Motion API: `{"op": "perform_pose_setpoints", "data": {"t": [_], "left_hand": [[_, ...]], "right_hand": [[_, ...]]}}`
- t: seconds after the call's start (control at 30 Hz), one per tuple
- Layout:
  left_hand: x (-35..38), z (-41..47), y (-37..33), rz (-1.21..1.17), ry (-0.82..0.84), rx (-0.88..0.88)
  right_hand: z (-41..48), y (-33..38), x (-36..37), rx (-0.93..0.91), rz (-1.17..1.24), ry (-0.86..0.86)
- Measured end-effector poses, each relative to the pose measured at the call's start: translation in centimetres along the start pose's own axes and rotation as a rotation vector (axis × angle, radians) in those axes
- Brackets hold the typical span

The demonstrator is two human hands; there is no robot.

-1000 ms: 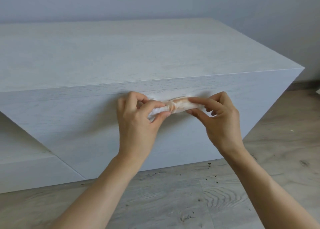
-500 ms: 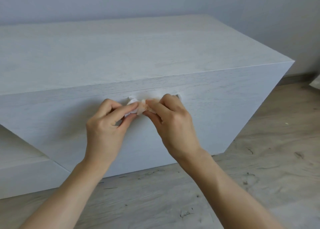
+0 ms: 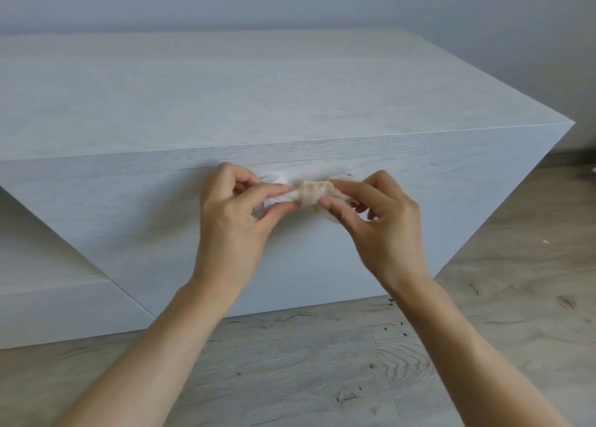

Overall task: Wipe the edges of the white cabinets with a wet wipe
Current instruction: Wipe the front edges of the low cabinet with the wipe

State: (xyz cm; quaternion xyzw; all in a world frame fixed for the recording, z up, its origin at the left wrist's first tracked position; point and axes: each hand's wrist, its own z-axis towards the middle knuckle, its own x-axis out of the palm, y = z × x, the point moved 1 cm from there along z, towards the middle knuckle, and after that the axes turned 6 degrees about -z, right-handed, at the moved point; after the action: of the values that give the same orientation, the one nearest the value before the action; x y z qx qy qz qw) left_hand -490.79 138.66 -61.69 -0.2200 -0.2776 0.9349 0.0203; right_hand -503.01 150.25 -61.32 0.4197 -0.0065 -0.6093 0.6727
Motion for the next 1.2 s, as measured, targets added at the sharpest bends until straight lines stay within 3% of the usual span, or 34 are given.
{"op": "perform_pose_setpoints", "data": {"t": [0.23, 0.47, 0.73, 0.97, 1.2], "left_hand": [[-2.0, -0.3, 1.1, -0.015, 0.028, -0.043], [0.1, 0.1, -0.7, -0.006, 0.064, 0.055], [1.6, 0.8, -2.2, 0.184, 0.122, 0.159], [-0.3, 0.3, 0.1, 0.185, 0.079, 0.222], [-1.9, -0.1, 1.2, 0.172, 0.072, 0.202]], "right_hand": [[0.1, 2.8, 2.9, -0.155, -0.187, -0.02], [0.6, -1.3, -1.5, -0.112, -0.184, -0.023], [0.5, -1.9, -1.8, -0.025, -0.053, 0.058], [0.3, 1.1, 1.3, -0.218, -0.208, 0.009], [0.4, 3.2, 3.2, -0.229, -0.138, 0.005]]}}
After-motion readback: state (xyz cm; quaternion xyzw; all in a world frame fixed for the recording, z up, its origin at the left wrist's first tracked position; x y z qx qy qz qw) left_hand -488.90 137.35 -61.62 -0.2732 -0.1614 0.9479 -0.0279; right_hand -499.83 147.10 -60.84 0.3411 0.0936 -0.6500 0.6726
